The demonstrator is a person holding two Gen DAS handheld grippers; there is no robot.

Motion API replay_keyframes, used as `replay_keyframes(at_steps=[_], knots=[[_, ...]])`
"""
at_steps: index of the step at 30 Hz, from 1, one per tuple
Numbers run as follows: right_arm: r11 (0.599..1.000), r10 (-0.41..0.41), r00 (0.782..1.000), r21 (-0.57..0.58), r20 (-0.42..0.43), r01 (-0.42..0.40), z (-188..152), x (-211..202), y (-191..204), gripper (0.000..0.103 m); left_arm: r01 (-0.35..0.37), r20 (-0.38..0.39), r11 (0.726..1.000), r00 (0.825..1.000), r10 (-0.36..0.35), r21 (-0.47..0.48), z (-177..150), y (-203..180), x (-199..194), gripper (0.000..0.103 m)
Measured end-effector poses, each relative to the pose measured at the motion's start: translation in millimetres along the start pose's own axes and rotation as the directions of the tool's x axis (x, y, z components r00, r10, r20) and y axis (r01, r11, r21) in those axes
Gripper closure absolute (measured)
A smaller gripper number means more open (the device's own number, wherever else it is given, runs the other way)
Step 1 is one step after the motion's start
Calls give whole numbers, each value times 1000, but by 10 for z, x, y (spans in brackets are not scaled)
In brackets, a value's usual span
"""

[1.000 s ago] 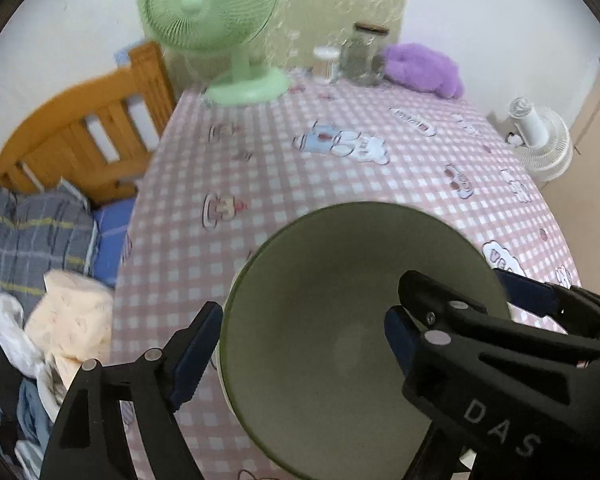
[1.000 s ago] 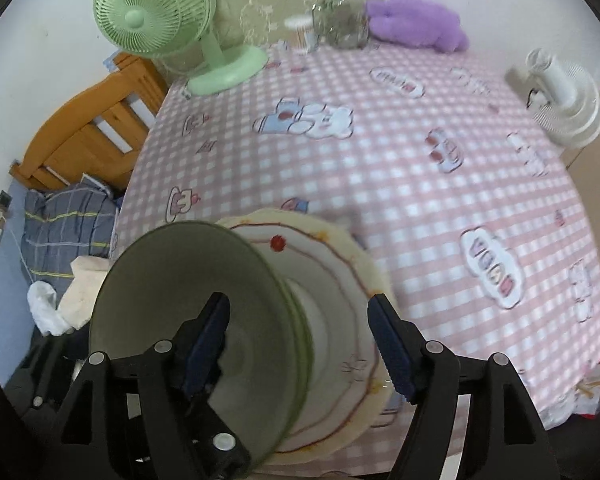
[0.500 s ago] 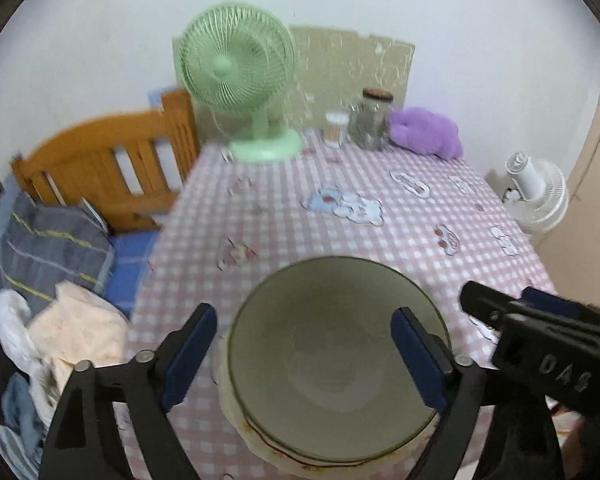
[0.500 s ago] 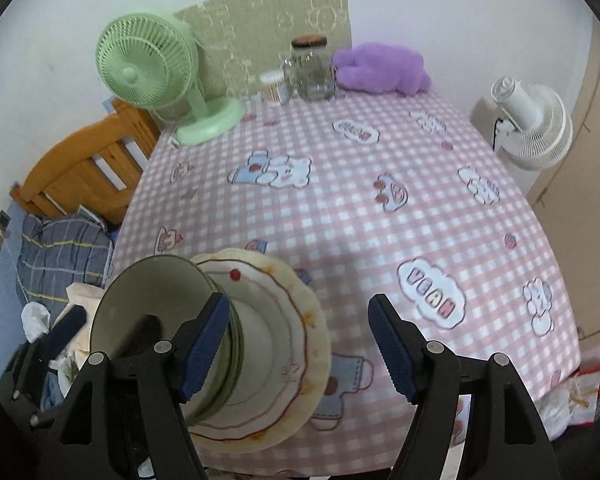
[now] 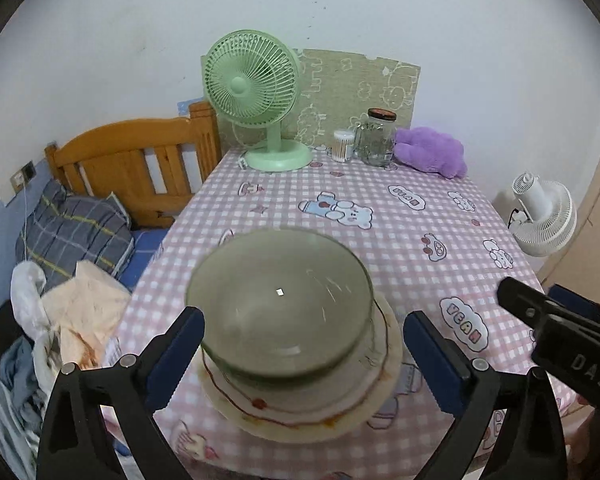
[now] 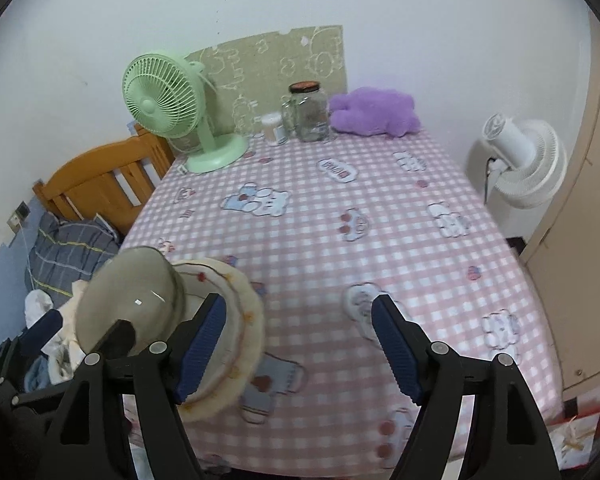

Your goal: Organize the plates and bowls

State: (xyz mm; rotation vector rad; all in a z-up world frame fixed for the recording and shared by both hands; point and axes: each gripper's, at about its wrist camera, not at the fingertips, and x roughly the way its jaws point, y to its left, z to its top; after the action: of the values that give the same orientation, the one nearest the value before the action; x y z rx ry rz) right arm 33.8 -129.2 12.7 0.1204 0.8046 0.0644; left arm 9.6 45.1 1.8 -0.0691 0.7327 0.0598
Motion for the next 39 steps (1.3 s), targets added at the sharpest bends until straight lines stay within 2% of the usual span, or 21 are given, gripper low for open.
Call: replay_keyframes(at_steps=[2, 8, 13, 20, 30, 39], knots=[[1000, -14, 1000, -11, 11, 14, -84, -30, -108, 24, -5, 18, 1000, 1000, 6, -16, -100, -49, -4, 2], [996, -54, 997, -61, 54, 57, -360, -45, -338, 24, 10, 60, 999, 998, -11, 32, -333, -238, -52, 3], [990, -58, 990, -120, 127, 74, -595, -87, -382, 19, 39, 40, 999, 998, -39, 4, -491, -256, -12, 3], [994, -49, 991, -88, 121, 60, -781, -85, -493, 13, 20, 45, 1000, 999, -20, -2, -643, -266, 19, 2], [995, -39, 991, -84, 125, 50, -905, -122, -501, 12, 10, 55, 1000, 998, -10, 4, -747, -310, -6, 3], [996, -53, 990, -68, 131, 62, -913, -141, -574, 12, 33, 58, 999, 998, -33, -2, -804, -344, -12, 3]])
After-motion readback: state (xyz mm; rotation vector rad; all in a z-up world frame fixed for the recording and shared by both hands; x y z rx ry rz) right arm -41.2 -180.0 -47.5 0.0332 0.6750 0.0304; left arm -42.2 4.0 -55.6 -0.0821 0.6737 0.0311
